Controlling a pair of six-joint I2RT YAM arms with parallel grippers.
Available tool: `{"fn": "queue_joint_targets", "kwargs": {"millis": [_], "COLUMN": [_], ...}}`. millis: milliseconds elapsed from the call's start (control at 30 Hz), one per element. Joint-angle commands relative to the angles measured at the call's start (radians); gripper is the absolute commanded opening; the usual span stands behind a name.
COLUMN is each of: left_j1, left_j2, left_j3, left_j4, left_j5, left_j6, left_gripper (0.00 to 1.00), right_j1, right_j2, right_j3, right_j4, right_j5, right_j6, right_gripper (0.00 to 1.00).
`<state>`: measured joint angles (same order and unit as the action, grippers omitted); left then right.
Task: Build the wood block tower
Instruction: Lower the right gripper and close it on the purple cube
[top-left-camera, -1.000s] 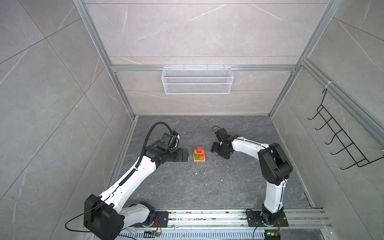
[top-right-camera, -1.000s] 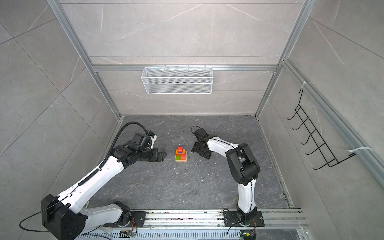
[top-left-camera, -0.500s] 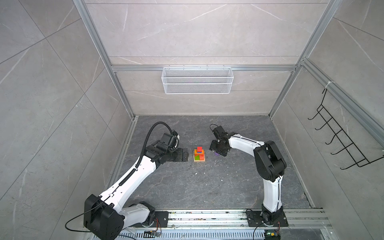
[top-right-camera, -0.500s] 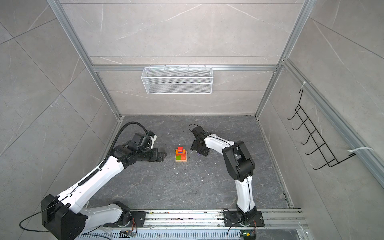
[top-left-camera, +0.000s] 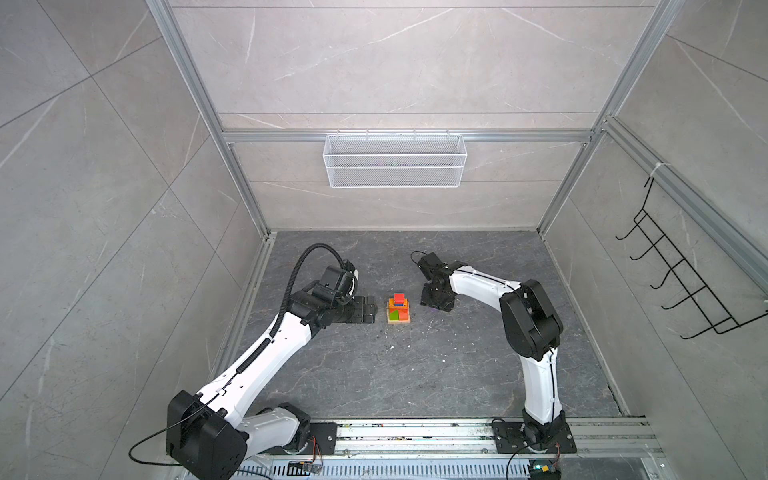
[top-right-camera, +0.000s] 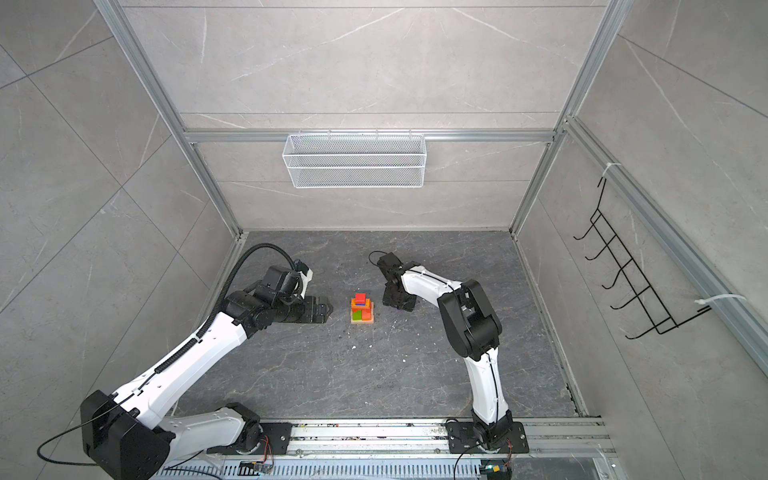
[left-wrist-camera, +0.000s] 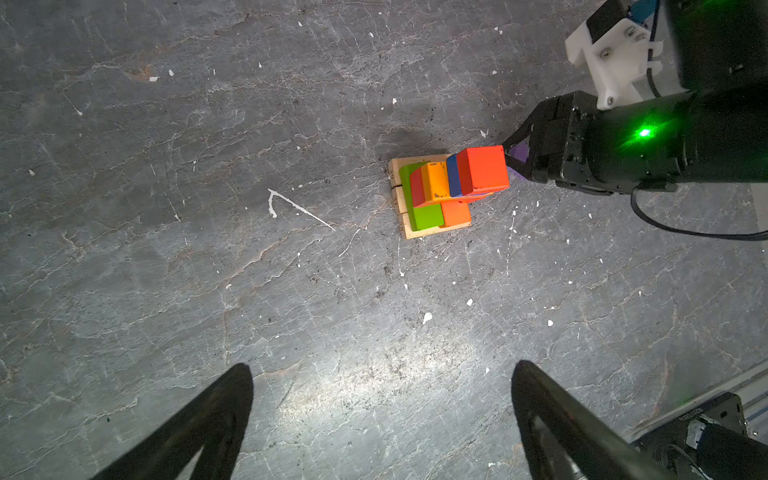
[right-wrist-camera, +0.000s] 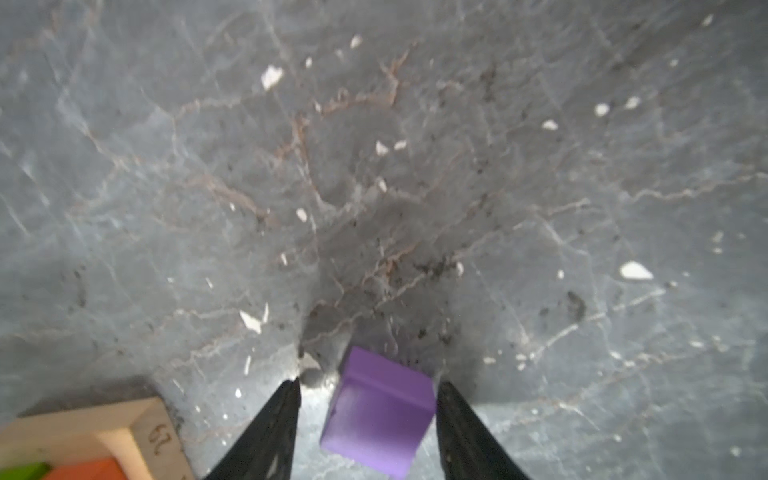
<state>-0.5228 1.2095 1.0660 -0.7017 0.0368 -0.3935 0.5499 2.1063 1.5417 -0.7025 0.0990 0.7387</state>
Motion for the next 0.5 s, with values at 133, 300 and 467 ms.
{"fn": "queue_joint_targets", "kwargs": {"millis": [133,300,467], "left_j1": [0.002,0.002,0.001], "left_j2": [-0.018,-0.023,-0.024], "left_j3": [0.019,0.014,0.009], "left_j4": [0.011,0.009,0.012], "left_j5": [0.014,0.009,0.01], "left_j6": [-0.005,-0.005,-0.008], "left_gripper": [0.99,0.99,0.99], "right_j1": [0.009,0.01,0.01], "right_j2": [0.017,0.002,-0.005], "right_j3": [0.032,0.029,0.021], "right_j4": [-0.073,-0.084,-0.077], "right_j5": [0.053,0.061,0.061], "right_j6": [-0.042,-0.059,-0.067], "right_gripper": [0.22,0.17,0.17]}}
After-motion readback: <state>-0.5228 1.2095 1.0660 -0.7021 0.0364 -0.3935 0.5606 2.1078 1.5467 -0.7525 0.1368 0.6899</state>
